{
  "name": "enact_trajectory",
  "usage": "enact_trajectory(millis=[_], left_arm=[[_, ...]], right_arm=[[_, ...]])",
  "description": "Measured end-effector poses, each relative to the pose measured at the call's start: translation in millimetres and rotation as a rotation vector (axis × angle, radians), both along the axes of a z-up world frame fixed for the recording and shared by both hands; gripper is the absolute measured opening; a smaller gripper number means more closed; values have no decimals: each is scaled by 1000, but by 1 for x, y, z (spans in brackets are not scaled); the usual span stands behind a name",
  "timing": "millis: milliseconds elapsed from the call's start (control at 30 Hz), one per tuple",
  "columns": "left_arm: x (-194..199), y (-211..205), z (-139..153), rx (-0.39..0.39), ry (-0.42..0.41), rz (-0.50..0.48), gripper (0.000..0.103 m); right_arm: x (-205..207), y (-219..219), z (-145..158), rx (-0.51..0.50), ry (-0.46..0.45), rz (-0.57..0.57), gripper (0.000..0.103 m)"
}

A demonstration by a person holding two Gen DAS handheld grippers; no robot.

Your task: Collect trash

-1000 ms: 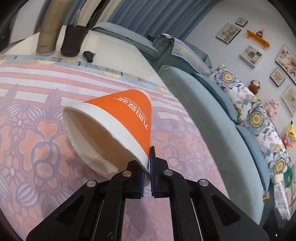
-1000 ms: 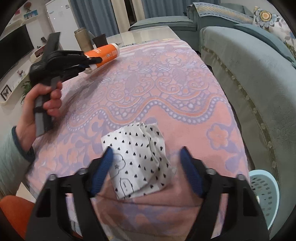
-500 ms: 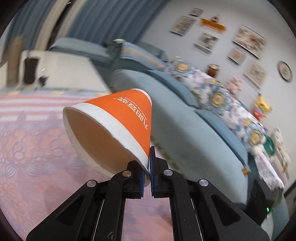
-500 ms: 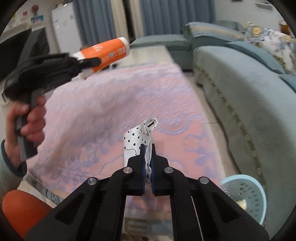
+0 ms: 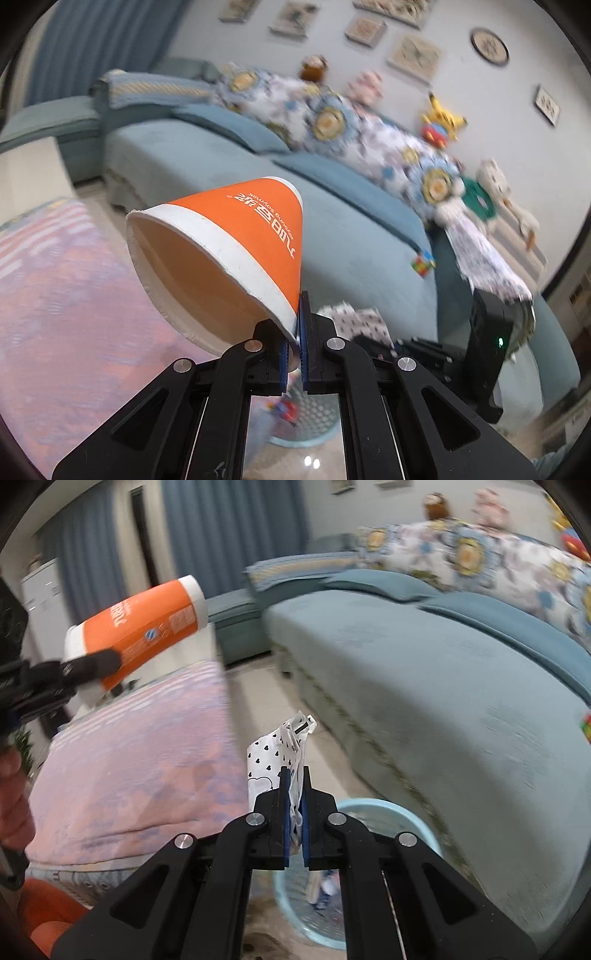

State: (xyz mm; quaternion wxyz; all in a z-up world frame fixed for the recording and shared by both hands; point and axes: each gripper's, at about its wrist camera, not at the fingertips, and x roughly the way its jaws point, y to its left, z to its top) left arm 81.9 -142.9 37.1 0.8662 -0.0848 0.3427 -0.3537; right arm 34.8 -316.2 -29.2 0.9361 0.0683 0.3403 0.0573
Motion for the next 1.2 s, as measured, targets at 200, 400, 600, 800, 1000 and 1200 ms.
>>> enact_trajectory(millis=[200, 400, 600, 800, 1000, 1200], left_arm=[[-2, -70, -39, 100, 77, -127, 3], [-3, -121, -86, 319, 131, -176, 3], [7, -139, -117, 350, 210, -212, 8], [13, -134, -125, 354, 205, -185, 28], [7, -123, -116, 309, 171, -176, 42], [-12, -115, -90, 272, 64, -144, 54]], right_arm=[[-3, -57, -31, 32, 131, -155, 3], [5, -93, -67, 143, 289, -201, 3], [9, -100, -85, 181, 347, -207, 4], [10, -92, -97, 183, 363, -206, 9], [8, -85, -104, 140, 365, -214, 37], [-7, -72, -96, 101, 290, -206, 49]])
